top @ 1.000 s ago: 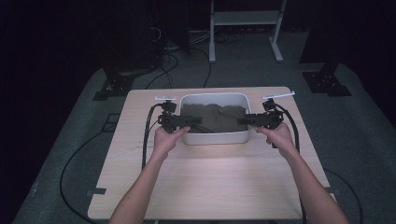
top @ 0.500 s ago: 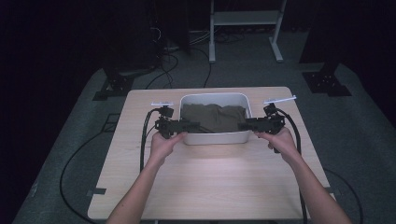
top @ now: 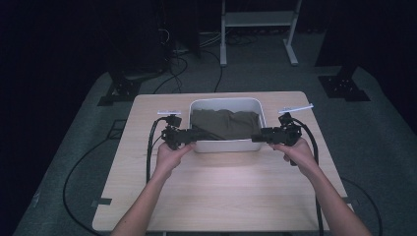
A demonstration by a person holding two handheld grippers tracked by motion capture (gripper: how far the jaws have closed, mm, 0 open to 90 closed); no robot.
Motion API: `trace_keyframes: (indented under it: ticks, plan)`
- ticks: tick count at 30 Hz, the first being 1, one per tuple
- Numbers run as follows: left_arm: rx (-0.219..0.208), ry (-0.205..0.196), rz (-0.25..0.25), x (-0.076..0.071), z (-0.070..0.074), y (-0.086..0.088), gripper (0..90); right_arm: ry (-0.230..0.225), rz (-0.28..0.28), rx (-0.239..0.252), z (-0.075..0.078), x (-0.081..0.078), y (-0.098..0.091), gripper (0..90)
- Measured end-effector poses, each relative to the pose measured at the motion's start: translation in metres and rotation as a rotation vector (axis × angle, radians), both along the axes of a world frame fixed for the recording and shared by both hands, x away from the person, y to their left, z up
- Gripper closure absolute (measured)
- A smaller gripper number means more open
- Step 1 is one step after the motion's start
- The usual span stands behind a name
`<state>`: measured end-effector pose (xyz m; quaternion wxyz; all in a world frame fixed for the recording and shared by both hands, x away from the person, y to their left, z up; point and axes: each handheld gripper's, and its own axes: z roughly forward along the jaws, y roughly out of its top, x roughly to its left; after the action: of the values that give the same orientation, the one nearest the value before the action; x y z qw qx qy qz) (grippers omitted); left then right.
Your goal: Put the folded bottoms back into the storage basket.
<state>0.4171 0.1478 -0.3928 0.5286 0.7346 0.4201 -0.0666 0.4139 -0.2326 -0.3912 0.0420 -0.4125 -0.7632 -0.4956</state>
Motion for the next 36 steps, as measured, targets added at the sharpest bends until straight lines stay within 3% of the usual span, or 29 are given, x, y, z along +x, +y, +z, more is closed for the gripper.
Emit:
trace_keyframes:
  ticks: [14,24,31,36]
  plan:
    - [-0.012,-0.009,-0.012,-0.012,-0.001,0.002,15.3,-0.003,0.015,0.016,-0.004,-0.014,-0.005,19.0]
    - [-0.019,0.006,0.000,-0.018,-0.013,0.007,14.3,0.010,0.020,0.011,-0.012,-0.021,-0.009,19.0]
    - [0.005,0.006,-0.010,-0.024,-0.018,0.007,13.7,0.021,0.020,0.012,-0.022,-0.026,-0.013,19.0]
    - [-0.002,0.007,-0.020,-0.028,-0.021,0.006,13.7,0.024,0.020,0.020,-0.026,-0.030,-0.017,19.0]
